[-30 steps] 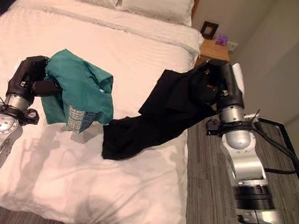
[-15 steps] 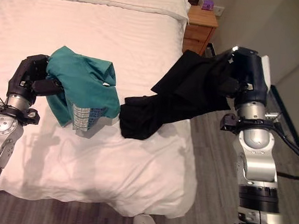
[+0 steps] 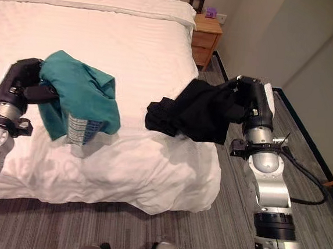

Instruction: Pick up bed clothes into laundry basket.

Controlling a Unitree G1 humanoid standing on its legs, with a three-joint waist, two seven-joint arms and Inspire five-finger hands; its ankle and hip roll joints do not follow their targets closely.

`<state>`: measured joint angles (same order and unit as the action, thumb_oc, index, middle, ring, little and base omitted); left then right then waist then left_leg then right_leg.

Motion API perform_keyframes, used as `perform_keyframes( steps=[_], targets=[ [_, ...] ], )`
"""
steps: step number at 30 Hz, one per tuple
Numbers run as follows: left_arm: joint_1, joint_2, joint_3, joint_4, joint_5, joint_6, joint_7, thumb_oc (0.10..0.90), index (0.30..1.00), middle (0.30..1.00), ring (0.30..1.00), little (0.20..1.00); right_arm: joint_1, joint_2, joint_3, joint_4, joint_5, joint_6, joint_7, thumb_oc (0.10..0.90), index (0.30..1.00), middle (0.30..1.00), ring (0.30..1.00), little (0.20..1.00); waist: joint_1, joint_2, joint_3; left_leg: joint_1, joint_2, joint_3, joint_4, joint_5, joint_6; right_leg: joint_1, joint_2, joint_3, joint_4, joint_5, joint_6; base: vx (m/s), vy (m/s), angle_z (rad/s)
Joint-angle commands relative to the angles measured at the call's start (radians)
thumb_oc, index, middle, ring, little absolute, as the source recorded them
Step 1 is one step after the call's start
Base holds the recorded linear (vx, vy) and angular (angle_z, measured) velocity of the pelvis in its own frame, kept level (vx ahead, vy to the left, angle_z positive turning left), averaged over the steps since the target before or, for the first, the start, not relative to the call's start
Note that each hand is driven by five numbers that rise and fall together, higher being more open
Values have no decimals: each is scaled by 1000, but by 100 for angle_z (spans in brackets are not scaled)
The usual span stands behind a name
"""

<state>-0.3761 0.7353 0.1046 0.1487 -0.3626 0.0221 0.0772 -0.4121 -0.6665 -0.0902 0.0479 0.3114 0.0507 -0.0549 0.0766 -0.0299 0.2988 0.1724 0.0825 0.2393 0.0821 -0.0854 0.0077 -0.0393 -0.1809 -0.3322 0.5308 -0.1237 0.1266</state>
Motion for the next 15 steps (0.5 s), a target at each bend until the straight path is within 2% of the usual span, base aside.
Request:
perform_keyframes(
  steps=[1, 2, 4, 6, 12, 14, 15],
  targets=[
    [-6, 72, 69, -125, 73, -87, 39, 400, 300, 300, 300, 300, -91, -54, -54, -40, -21, -106, -71, 400, 300, 300, 300, 300, 2, -35, -217, -71, -56, 13, -75, 33, 29, 149, 37, 30, -354, 136, 11, -120, -201, -58],
    [36, 68, 105, -125, 36, -95, 15, 400, 300, 300, 300, 300, -80, -48, -40, -53, -2, -87, -33, 400, 300, 300, 300, 300, 20, -46, -232, -90, -60, 38, -79, 47, 14, 197, 78, 32, -478, 92, 5, -96, -173, -57],
    [60, 50, 114, -133, 23, -105, 9, 400, 300, 300, 300, 300, -70, -37, -33, -44, 26, -105, -41, 400, 300, 300, 300, 300, 22, -47, -233, -92, -60, 45, -107, 74, 3, 205, 116, 86, -546, 119, -7, -66, -110, -66],
    [58, 39, 118, -146, 24, -107, 13, 400, 300, 300, 300, 300, -71, -47, -34, -39, 26, -104, -43, 400, 300, 300, 300, 300, 20, -43, -233, -113, -57, 57, -109, 110, -11, 212, 126, 74, -605, 137, -13, -68, -79, -75],
    [54, -13, 99, -160, 40, -102, -11, 400, 300, 300, 300, 300, -14, -55, -81, -41, 39, -107, -27, 400, 300, 300, 300, 300, -12, -41, -227, -109, -57, 39, -100, 115, -21, 222, 141, 83, -613, 141, -33, -18, -64, 1],
    [52, -23, 95, -166, 40, -100, -15, 400, 300, 300, 300, 300, -7, -52, -87, -44, 42, -109, -26, 400, 300, 300, 300, 300, -13, -47, -221, -126, -49, 41, -43, 99, -25, 223, 140, 86, -613, 140, -39, -27, -66, 2],
    [47, -30, 88, -167, 43, -99, -18, 400, 300, 300, 300, 300, -9, -52, -92, -45, 44, -115, -30, 400, 300, 300, 300, 300, -17, -60, -205, -167, -30, 48, 80, 75, -32, 226, 135, 88, -608, 138, -51, -75, -185, 2]
  ],
)
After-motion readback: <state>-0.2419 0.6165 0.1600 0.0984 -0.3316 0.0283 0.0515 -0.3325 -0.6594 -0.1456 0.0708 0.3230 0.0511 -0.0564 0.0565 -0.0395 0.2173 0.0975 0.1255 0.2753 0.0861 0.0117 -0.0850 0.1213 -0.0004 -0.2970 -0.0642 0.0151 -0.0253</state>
